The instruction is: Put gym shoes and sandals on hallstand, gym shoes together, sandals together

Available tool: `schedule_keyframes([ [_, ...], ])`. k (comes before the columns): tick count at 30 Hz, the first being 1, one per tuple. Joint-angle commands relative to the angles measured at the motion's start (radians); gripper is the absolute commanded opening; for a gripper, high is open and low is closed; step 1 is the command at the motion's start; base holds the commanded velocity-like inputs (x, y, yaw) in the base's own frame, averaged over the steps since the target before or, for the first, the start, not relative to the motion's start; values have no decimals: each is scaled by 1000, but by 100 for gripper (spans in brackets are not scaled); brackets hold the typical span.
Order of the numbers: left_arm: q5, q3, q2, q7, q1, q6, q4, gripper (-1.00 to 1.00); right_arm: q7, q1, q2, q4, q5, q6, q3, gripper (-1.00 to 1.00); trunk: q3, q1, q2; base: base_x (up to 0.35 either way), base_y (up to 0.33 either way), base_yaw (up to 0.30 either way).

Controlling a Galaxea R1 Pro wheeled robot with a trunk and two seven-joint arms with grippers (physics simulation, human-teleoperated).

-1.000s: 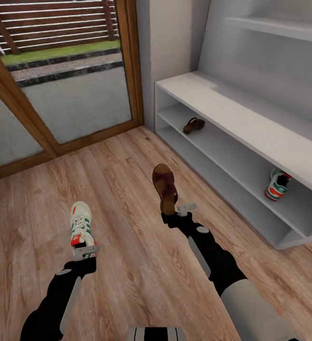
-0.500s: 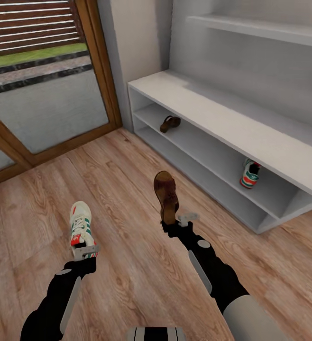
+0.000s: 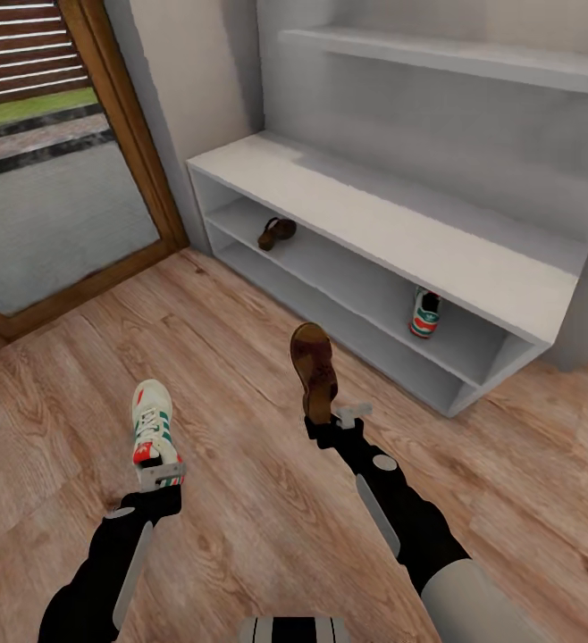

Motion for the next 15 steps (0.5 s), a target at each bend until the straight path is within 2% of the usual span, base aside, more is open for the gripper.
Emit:
schedule_keyframes([
  [1,-2,0,0,0,0,0,0,-100,0,0,0,0,-4,0,0,-100,0,0,0,0,0,-285],
  [15,-2,0,0,-1,0,0,0,-100,0,0,0,0,-4,0,0,-100,0,0,0,0,0,-285],
])
